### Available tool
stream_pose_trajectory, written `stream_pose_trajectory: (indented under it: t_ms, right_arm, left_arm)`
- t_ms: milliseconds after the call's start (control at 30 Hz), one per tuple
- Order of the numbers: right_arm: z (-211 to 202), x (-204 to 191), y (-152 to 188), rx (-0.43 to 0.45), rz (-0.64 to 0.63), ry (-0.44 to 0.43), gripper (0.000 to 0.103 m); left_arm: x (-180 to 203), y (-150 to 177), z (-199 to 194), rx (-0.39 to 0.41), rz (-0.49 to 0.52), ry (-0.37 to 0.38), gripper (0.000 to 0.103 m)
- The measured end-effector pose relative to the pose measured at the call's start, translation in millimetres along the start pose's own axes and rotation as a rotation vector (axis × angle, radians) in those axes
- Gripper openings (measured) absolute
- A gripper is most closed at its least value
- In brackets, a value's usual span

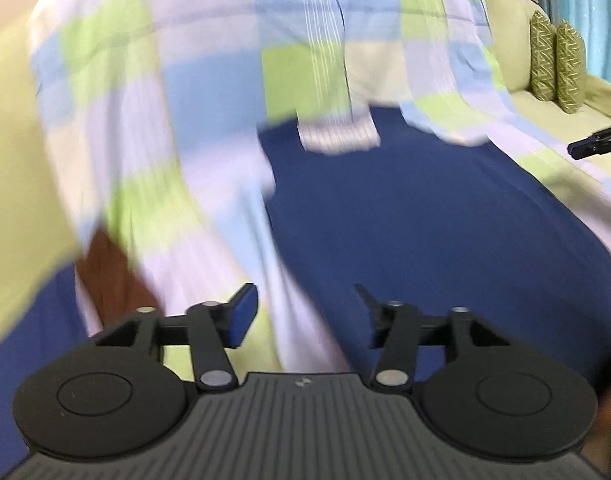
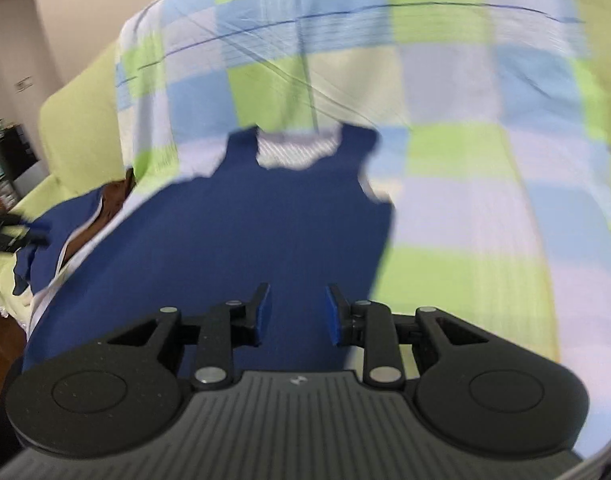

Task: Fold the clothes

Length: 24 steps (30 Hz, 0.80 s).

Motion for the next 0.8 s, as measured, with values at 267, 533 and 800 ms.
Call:
stream_pose_trajectory:
  t_ms: [267, 533, 800]
  right_arm:
    - [170.1, 28.8, -123.7, 0.040, -0.214, 0.001, 0.025]
    - [254.8, 57.6, -167.0, 0.074, -0.411, 0.064, 0.025]
    - [306.3, 92.7, -173.6, 0.017, -0.362, 0.087, 0.027]
  left_arm:
    - [-24.8, -96.4, 177.8, 0.008, 0.410, -0.054, 0.058]
    - [-20.4, -108.9, 260.9, 0.047, 0.678, 0.010, 0.058]
    - [-19.7, -92.1, 286.0, 0.057, 0.706, 0.057, 0.056]
Point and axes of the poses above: each gripper's, at about its wrist camera, not at the fingertips, and z roughly the way its jaws point, x to its right, y to its underside, the point moved 6 cm from there along z, roughly the way its jaws point, and after that the axes turned 15 degrees about z, right-handed, at the moved point
